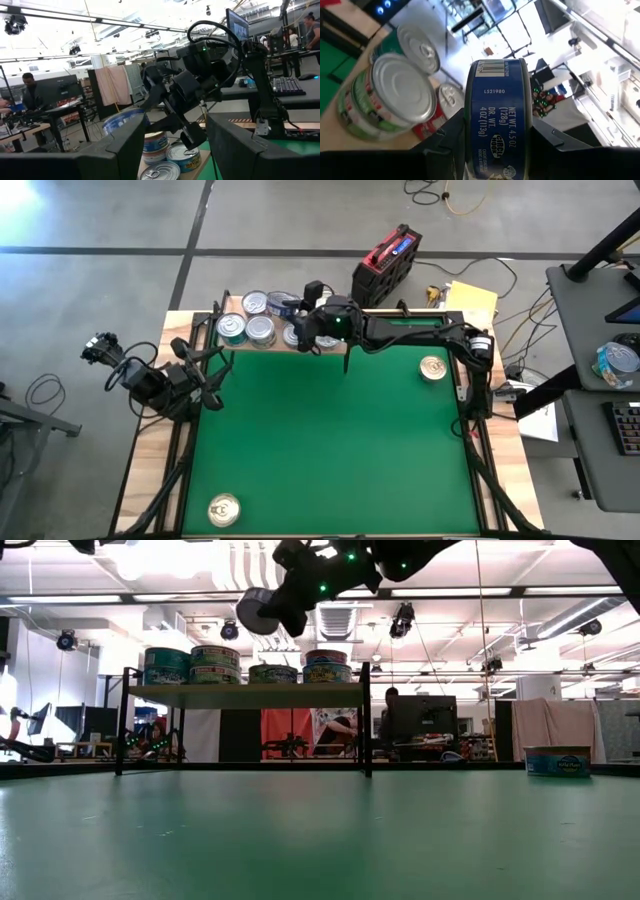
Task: Stack canned seafood by type on shelf
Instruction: Stack the center dark blue tuna can on top of the dark blue tuna can on the shelf
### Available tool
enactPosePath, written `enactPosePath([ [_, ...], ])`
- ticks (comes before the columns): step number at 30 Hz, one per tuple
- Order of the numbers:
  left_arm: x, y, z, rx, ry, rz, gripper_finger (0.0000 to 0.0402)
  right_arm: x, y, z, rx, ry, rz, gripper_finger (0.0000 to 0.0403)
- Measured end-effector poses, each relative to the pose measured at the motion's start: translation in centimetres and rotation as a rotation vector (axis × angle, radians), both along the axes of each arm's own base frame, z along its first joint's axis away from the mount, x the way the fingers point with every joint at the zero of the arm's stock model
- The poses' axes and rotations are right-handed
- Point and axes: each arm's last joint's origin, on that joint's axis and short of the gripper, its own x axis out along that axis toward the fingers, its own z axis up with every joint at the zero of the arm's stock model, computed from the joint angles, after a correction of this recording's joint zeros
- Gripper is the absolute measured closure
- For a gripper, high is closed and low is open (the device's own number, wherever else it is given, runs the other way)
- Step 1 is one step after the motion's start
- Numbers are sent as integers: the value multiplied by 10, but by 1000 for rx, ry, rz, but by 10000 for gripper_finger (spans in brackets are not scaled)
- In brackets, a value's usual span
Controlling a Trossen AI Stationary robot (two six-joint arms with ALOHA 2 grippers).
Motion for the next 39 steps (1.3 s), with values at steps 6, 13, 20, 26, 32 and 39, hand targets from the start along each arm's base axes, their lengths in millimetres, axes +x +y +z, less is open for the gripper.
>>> enactPosePath([
  [6,0,0,0,1,1,0,208,1,1,7,-8,-79,60,272],
  [13,0,0,0,4,3,1,208,1,0,12,43,-115,104,272],
  [20,0,0,0,4,2,1,208,2,-5,20,76,-61,29,272],
  [26,0,0,0,-1,-1,0,208,22,-11,32,61,-54,21,272],
  [32,0,0,0,-3,0,-1,208,42,-21,32,98,49,-70,272],
  [39,1,0,-2,9,16,-1,208,39,-23,38,111,107,-85,272],
])
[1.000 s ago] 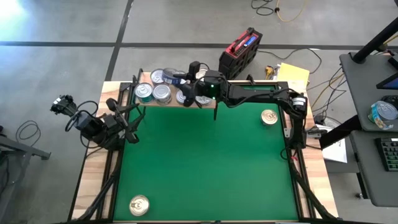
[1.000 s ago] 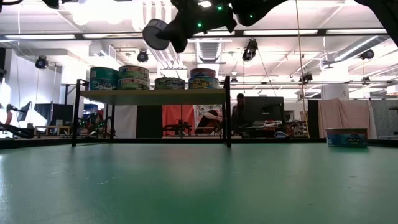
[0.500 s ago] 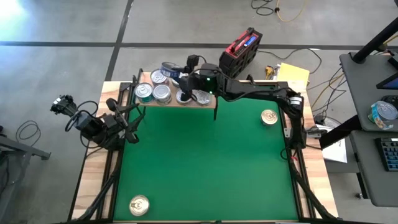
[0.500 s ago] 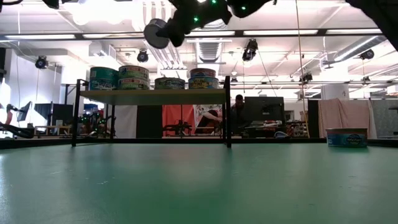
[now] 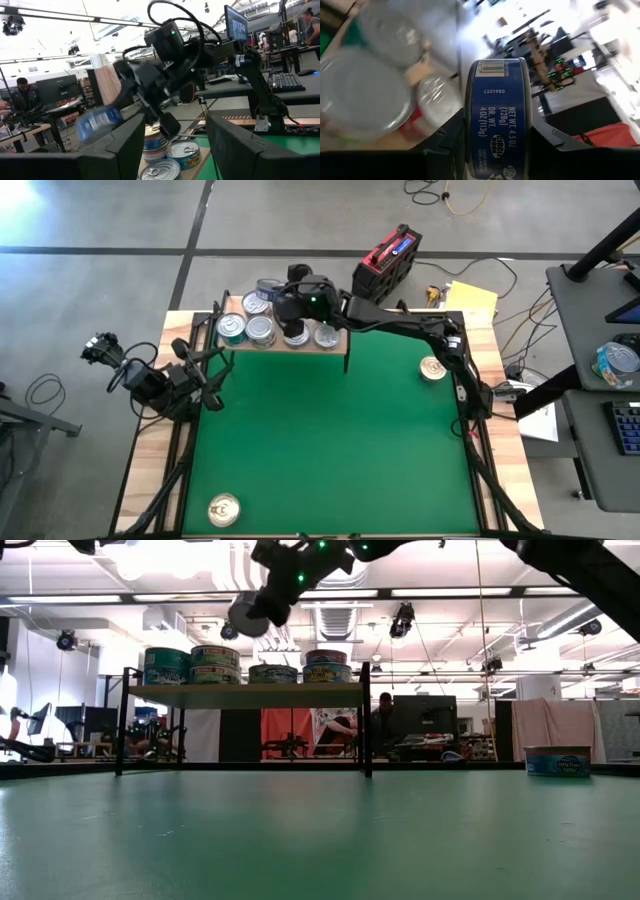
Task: Stack canned seafood by type on shelf
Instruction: Stack the center dark blue tuna can on top of the dark blue tuna can on the shelf
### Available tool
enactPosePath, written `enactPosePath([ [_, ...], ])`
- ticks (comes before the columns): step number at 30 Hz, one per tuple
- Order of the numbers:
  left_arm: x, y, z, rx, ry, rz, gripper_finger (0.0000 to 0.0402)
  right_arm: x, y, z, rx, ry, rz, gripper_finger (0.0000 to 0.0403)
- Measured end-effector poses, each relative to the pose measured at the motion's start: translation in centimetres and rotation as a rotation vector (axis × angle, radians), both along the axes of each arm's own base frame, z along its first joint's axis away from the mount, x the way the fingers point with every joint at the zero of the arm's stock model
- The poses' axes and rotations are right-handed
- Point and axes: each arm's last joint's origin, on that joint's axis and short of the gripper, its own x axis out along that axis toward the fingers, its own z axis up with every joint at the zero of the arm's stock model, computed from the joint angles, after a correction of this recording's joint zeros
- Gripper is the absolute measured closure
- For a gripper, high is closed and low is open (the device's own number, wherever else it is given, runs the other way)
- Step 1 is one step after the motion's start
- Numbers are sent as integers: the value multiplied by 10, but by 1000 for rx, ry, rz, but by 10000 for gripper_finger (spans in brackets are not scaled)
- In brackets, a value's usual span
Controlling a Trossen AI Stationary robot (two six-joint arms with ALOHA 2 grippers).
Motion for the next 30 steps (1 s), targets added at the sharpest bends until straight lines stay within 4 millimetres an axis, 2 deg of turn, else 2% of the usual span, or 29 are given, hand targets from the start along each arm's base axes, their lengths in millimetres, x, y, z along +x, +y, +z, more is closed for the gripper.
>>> enactPosePath([
  [12,0,0,0,4,3,1,208,-9,0,-20,-30,265,-114,272],
  [30,0,0,-1,14,13,3,208,-7,2,-30,-7,289,-104,272],
])
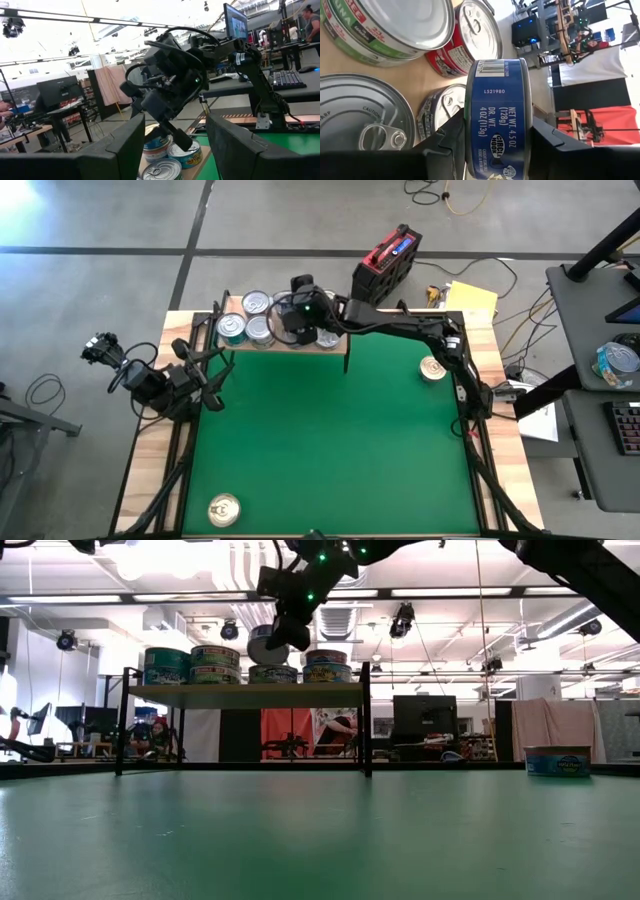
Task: Stack canned seafood by type on shelf
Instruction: Stack the center dark blue tuna can on top of the dark blue tuna can on the shelf
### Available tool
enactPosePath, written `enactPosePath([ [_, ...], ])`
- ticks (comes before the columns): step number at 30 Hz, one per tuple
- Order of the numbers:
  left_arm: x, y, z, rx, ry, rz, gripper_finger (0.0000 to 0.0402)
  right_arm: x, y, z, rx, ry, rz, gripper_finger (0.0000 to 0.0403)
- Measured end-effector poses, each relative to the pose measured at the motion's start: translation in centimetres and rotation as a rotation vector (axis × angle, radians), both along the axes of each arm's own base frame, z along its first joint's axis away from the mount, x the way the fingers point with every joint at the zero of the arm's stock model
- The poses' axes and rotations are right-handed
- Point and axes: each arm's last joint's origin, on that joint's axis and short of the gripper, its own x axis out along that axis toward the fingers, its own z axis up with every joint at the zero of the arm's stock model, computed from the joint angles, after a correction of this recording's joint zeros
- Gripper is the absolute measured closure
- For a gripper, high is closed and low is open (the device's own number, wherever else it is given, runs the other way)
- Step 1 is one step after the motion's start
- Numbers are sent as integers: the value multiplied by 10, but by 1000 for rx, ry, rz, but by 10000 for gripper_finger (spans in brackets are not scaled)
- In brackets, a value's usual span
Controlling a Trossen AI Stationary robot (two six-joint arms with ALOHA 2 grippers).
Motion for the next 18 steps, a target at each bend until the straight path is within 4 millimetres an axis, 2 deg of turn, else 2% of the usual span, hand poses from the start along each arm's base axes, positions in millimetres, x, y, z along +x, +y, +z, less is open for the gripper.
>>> enactPosePath([
  [4,0,0,0,0,0,0,208,0,-3,-2,5,0,0,272],
  [13,0,0,0,3,5,0,208,8,-13,-24,6,38,-8,272],
  [18,1,0,-1,5,7,0,208,9,-15,-26,2,37,-9,272],
])
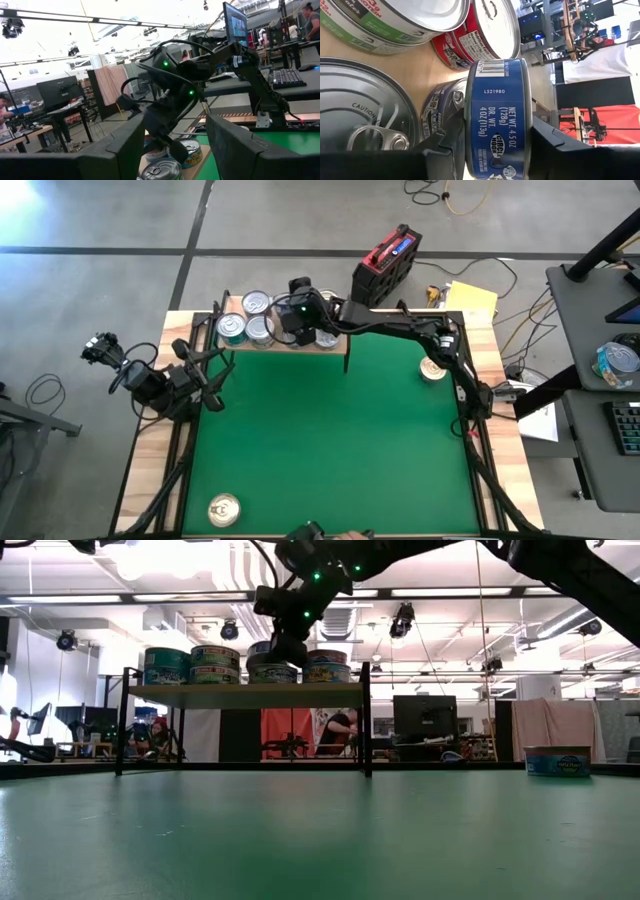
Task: Stack canned seafood by type on shelf
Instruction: Stack the center dark blue tuna can on top of the dark blue tuna can on the shelf
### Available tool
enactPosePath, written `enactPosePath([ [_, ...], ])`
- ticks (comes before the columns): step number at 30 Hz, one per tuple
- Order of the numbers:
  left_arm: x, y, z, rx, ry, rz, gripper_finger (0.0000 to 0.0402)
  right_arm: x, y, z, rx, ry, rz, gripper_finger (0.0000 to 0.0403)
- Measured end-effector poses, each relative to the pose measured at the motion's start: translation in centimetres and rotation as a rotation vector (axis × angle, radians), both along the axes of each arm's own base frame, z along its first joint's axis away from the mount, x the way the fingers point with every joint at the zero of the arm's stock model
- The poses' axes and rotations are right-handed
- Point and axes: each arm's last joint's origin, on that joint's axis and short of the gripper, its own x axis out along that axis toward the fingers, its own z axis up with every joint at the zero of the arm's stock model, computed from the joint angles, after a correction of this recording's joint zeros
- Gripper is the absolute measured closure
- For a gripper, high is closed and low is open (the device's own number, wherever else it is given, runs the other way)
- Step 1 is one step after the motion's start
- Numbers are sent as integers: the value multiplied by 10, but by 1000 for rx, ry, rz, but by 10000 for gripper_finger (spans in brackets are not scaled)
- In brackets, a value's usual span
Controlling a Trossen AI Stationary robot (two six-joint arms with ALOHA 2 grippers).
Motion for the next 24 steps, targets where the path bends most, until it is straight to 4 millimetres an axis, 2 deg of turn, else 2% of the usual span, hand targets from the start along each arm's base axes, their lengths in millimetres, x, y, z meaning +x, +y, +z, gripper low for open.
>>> enactPosePath([
  [11,1,0,-1,4,6,0,208,0,0,7,-5,-20,-25,272],
  [17,1,0,-1,4,6,0,208,-3,-1,23,129,-201,-189,272],
  [24,1,0,-1,5,7,-1,208,-6,1,27,194,-218,-222,272],
])
